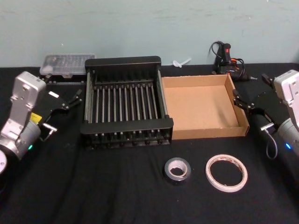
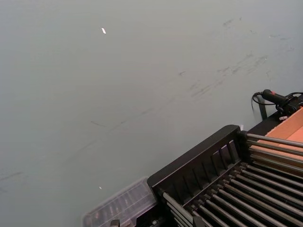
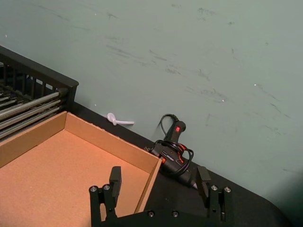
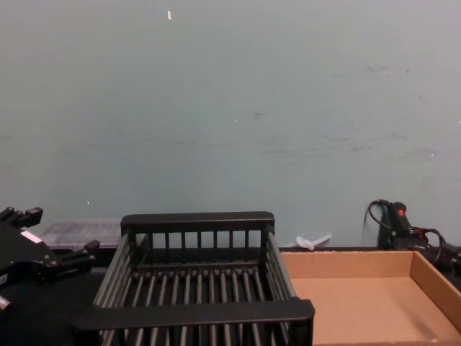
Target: Pick up the white tape and place it into the black box , Pick up the silver tape and place it into the brown box.
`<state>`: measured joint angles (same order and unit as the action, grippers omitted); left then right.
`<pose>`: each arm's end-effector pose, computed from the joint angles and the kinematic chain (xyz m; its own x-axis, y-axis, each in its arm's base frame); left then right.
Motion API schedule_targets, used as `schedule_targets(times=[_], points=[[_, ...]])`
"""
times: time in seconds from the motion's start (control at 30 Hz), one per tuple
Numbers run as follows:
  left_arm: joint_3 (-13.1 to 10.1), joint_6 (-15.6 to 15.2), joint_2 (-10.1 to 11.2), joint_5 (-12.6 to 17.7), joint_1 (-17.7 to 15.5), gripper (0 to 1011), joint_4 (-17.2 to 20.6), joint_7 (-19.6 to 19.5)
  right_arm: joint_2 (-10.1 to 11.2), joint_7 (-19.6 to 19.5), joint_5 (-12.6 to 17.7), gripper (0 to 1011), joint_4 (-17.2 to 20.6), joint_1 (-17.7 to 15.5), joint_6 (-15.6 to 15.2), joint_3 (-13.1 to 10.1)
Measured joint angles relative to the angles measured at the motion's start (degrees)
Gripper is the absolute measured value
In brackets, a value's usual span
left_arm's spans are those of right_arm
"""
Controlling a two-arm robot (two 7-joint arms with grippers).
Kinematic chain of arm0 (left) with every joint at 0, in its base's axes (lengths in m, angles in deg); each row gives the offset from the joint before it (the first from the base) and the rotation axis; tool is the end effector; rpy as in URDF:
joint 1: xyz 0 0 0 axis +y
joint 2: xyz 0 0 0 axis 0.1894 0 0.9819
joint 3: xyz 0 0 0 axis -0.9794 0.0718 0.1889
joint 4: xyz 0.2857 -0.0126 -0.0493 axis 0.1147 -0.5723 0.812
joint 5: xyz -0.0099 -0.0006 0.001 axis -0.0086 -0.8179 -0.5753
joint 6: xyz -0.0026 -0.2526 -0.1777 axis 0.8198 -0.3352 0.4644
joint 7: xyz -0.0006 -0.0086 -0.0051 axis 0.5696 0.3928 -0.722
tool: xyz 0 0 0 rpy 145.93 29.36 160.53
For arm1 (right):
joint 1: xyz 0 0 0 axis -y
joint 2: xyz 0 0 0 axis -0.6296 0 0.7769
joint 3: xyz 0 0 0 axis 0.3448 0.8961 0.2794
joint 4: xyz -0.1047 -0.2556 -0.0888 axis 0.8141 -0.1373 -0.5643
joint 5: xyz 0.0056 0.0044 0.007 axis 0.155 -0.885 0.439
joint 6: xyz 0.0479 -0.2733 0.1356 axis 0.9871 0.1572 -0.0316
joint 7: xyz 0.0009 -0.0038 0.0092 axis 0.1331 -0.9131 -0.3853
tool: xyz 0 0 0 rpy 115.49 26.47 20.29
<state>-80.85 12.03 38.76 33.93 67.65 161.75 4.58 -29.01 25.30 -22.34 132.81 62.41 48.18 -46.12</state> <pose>0.3582 0.0826 -0.3023 0.2923 0.8802 0.3738 -0.9552 0.2874 0.0702 0.3582 -0.0826 -0.3022 0.2923 -0.8803 0.3737 0.9552 0.2874 -0.0702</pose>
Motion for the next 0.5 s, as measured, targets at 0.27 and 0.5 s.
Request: schedule_targets(times=[0.27, 0.5], points=[[0.00, 0.00, 0.00, 0.00, 0.00, 1001, 0.00, 0.00, 0.00, 0.00, 0.00, 1002, 0.00, 0.00, 0.00, 0.00], [0.00, 0.00, 0.00, 0.00, 0.00, 1001, 0.00, 0.00, 0.00, 0.00, 0.00, 1000, 0.00, 0.00, 0.00, 0.00]])
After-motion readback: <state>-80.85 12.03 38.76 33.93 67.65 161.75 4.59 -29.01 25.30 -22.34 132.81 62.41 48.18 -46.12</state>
